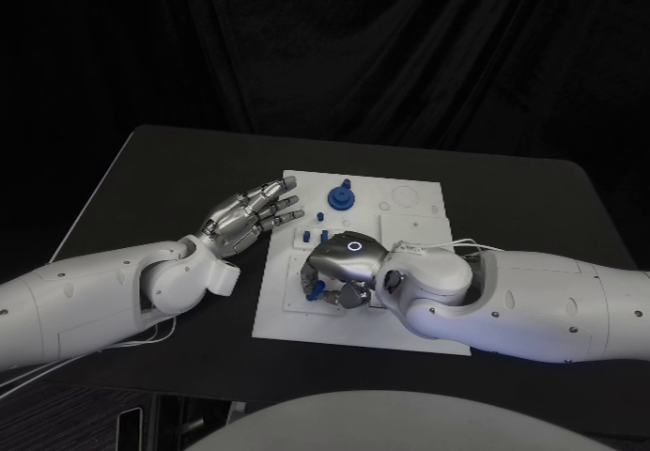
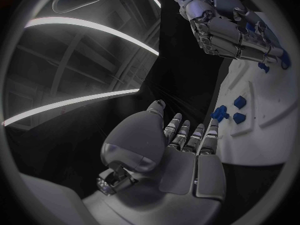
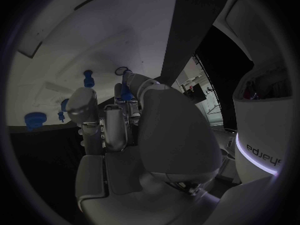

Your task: Assemble the parts on the task board

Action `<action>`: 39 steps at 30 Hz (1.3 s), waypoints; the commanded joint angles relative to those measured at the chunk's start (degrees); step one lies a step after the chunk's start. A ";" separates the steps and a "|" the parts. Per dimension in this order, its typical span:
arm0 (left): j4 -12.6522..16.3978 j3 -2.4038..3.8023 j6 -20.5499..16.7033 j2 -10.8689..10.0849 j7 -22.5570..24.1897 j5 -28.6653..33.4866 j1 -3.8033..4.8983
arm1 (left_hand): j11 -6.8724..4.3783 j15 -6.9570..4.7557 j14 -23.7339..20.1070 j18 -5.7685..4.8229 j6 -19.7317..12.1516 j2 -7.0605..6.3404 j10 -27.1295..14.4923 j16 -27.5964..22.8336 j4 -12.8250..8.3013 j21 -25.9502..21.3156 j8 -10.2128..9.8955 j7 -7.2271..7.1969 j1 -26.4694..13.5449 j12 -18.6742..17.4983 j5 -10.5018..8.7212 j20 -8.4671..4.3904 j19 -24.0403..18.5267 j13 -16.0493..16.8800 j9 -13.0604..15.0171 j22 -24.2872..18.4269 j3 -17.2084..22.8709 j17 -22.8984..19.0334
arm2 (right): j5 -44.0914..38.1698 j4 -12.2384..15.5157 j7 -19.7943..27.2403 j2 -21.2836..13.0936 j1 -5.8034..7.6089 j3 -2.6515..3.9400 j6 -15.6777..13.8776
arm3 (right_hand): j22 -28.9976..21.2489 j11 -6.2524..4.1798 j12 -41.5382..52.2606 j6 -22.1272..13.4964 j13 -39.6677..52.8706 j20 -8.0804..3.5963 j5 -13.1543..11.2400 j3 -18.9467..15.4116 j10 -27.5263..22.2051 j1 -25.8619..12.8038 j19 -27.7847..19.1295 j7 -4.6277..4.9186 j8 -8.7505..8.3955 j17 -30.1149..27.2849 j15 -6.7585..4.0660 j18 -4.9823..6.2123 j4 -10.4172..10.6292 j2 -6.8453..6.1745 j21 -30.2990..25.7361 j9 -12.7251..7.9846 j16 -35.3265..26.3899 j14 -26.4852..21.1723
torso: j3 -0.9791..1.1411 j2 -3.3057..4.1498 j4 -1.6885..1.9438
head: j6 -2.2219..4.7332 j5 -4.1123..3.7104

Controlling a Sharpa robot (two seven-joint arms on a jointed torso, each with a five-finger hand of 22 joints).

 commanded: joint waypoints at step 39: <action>-0.21 0.05 0.94 0.54 0.21 0.24 -0.27 | -0.08 0.37 -0.14 -0.83 -0.18 -0.05 -0.14 0.30 -0.01 0.09 0.25 -0.16 0.36 0.10 0.28 -0.06 0.40 0.06 -0.03 -0.07 0.31 0.05 | -2.87 1.11 -3.93 -0.26 0.48 -0.23 8.60 | 6.70 -1.50 13.02 1.54 10.07 -1.29 14.60 2.17 -2.67 -2.62 -0.69 0.03 -5.98 -0.50 -1.23 0.13 -3.68 -0.69 0.43 -1.27 -0.88 -0.62 | 0.01 -0.02 -0.03 | -0.01 0.50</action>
